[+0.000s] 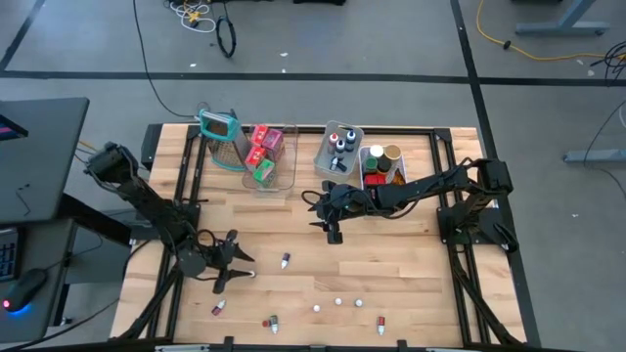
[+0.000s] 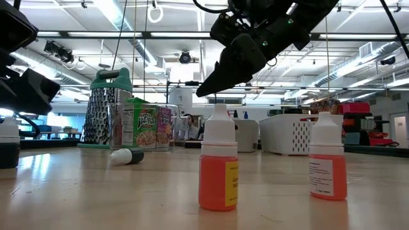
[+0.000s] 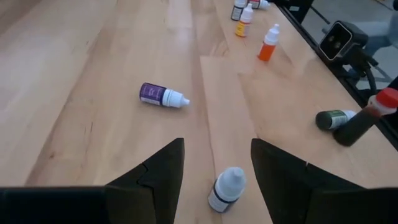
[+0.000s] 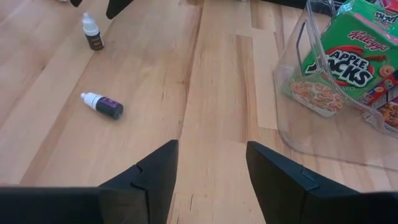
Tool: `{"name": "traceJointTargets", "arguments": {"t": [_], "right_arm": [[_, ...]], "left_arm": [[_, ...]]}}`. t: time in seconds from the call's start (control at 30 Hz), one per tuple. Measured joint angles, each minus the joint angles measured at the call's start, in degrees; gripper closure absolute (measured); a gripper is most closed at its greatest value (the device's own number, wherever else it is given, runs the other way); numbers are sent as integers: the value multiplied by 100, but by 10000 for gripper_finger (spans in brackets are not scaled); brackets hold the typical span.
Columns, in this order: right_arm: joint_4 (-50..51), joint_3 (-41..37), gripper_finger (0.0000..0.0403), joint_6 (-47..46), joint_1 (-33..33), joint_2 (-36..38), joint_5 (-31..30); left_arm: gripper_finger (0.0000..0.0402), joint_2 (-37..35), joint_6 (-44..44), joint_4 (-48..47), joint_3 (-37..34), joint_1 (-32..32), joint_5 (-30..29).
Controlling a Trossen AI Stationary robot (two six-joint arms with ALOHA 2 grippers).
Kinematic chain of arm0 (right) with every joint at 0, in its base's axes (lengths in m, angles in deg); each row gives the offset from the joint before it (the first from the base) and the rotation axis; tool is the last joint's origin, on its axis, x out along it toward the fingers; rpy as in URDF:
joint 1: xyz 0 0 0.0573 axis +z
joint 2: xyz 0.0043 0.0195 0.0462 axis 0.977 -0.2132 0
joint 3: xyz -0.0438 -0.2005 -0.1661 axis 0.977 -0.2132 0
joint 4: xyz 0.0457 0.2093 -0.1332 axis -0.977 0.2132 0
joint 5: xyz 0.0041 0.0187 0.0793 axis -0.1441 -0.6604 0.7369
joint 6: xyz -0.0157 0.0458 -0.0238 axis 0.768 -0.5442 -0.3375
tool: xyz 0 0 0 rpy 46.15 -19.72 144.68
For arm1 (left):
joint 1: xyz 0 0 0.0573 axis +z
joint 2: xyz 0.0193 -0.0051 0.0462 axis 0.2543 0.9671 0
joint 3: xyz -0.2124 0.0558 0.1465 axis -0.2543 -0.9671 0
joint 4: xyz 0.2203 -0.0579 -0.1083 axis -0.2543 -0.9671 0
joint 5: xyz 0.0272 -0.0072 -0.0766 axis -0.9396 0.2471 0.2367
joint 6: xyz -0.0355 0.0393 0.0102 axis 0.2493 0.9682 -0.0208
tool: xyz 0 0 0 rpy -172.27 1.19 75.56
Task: Pick & Place Kitchen Items
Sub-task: Put the small brown food coloring bottle into the gray bin
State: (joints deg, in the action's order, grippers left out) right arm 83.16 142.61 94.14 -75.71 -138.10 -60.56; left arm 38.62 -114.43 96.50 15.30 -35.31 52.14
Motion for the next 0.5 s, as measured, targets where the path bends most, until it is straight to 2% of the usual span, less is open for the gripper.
{"name": "traceJointTargets", "arguments": {"t": [0.17,0.5], "right_arm": [[-5,0,201,0,0,0,0],[-13,0,201,0,0,0,0]], "left_arm": [[207,0,343,24,0,0,1],[207,0,286,98,2,0,19]]}}
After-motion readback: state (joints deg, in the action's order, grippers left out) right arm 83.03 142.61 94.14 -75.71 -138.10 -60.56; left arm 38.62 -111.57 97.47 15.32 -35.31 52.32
